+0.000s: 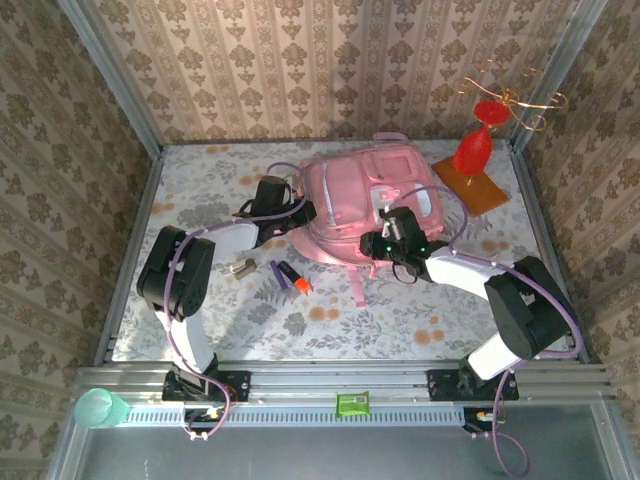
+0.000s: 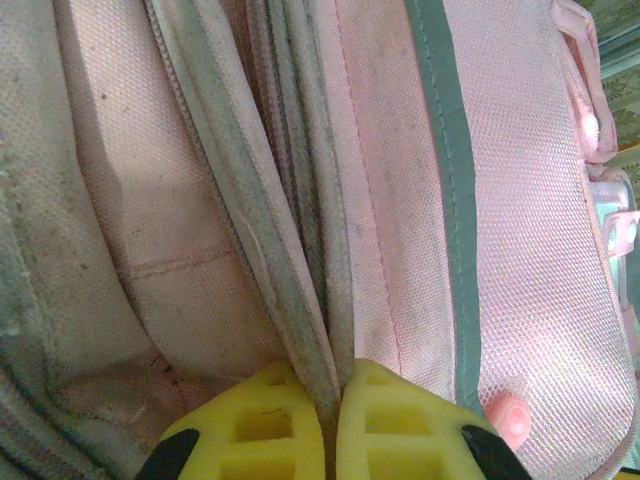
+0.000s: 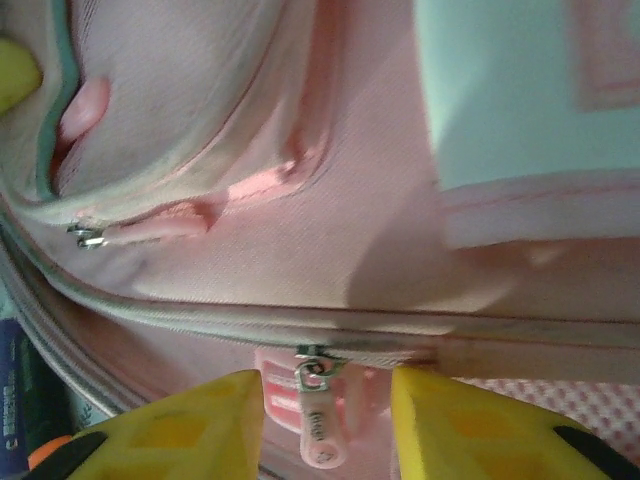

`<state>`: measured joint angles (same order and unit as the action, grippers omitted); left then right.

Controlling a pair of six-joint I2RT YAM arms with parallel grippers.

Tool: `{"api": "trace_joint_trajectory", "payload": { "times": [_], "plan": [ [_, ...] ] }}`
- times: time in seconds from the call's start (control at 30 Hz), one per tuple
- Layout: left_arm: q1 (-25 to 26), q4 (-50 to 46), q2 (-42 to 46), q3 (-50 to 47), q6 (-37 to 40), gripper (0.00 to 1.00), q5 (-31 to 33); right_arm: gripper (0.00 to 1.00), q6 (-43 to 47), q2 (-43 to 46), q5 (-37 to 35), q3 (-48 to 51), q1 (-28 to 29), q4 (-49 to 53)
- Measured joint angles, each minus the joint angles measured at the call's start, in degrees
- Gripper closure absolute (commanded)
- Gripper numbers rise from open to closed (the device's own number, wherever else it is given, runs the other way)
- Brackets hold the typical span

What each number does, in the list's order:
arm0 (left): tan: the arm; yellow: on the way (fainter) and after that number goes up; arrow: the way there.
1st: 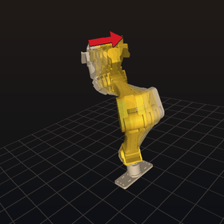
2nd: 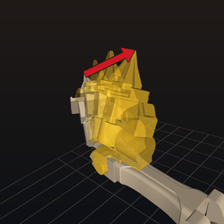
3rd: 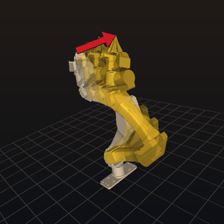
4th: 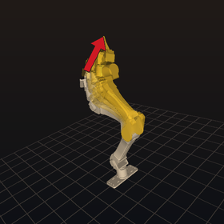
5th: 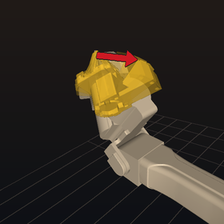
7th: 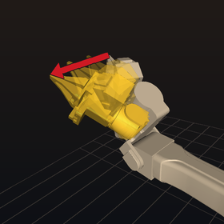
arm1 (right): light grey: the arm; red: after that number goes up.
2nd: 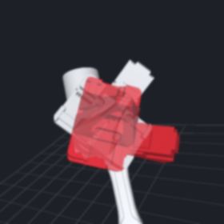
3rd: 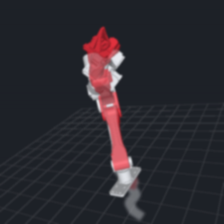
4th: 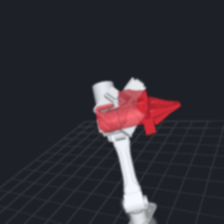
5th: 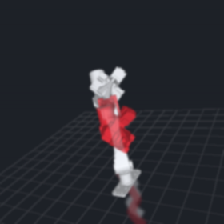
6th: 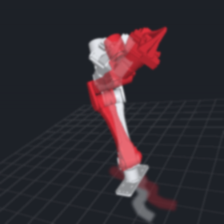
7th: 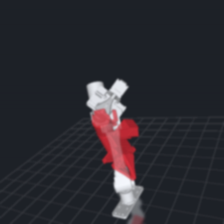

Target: Pack the student bag

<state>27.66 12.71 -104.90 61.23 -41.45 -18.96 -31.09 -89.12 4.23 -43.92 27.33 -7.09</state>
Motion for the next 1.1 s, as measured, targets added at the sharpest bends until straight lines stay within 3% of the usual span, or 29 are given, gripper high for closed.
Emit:
{"api": "trace_joint_trajectory", "payload": {
  "times": [0.17,0.47,0.77,1.1],
  "plan": [
    [0.0,0.1,0.0,0.0,-0.2,1.0,-0.3,0.56,0.3,-2.4,-1.8,-1.0,1.7,1.6],
    [0.0,0.1,0.1,0.0,-0.2,1.0,-0.6,0.71,2.4,-5.2,-7.0,-3.2,3.5,5.0],
    [0.0,0.1,0.4,0.0,-0.2,1.0,-0.7,0.7,5.4,-3.8,-7.8,-3.3,2.4,7.8],
    [0.0,0.1,0.4,-0.1,-0.2,1.0,-0.8,0.83,7.4,-3.8,-6.8,-4.1,1.6,9.3]
  ]
}}
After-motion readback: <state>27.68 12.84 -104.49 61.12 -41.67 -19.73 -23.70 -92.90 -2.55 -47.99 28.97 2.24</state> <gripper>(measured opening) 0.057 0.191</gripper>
